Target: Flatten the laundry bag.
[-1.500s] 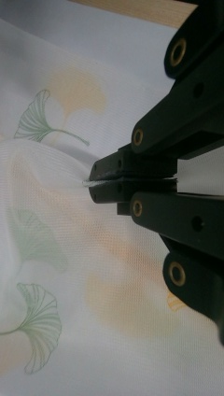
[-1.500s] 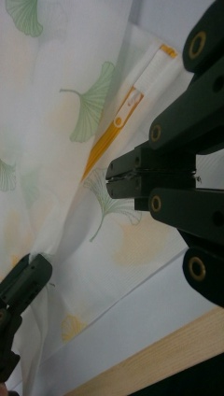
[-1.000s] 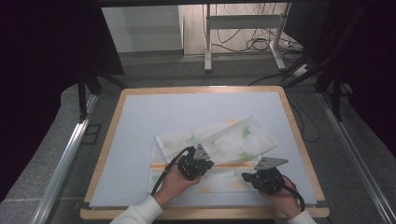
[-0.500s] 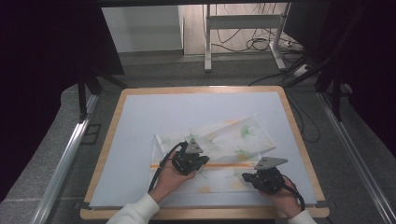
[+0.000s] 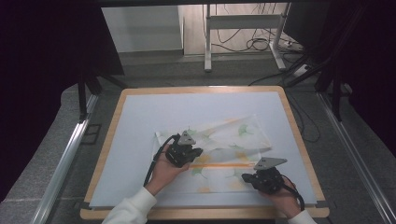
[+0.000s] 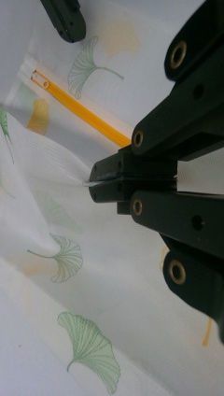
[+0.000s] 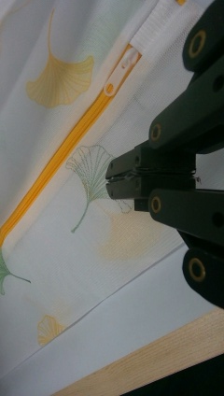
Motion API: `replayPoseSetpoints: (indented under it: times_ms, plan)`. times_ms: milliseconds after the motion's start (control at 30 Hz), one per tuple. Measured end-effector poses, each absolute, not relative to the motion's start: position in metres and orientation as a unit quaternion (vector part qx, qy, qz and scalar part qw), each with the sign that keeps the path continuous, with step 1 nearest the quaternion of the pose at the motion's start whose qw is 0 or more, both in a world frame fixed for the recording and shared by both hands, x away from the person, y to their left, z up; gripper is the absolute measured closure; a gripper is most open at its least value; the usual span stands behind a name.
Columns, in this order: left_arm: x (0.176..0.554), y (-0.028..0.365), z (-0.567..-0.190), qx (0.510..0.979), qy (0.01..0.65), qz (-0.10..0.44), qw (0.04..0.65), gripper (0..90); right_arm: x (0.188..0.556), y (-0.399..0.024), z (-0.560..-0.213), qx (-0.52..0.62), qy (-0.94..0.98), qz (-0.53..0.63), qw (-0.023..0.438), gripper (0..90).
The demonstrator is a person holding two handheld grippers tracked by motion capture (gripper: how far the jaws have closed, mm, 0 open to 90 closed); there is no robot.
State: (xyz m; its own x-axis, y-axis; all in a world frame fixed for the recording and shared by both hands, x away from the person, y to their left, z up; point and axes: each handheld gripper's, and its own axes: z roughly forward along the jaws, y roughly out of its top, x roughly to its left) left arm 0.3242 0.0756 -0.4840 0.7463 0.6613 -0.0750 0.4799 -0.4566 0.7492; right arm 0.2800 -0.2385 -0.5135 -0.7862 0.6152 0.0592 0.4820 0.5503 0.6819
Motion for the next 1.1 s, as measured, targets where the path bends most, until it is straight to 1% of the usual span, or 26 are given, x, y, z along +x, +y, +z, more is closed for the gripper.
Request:
replayPoseSetpoints:
  times_ms: [400,667,867,900,1100]
  plan:
    - [0.344,0.076,-0.476,0.845,0.341,0.134,0.389,89.8,0.279,-0.239,-0.514,0.314,0.877,0.352,0.093,88.0]
    - [0.37,0.083,-0.474,0.841,0.354,0.135,0.387,89.9,0.279,-0.238,-0.515,0.313,0.878,0.349,0.094,88.0]
    - [0.384,0.087,-0.472,0.84,0.36,0.147,0.379,89.9,0.279,-0.239,-0.516,0.315,0.878,0.348,0.092,88.0]
    - [0.392,0.09,-0.471,0.84,0.364,0.151,0.374,89.9,0.279,-0.239,-0.516,0.316,0.878,0.348,0.091,87.9]
    - [0.41,0.097,-0.468,0.836,0.375,0.161,0.368,89.8,0.279,-0.238,-0.517,0.314,0.878,0.349,0.087,87.9]
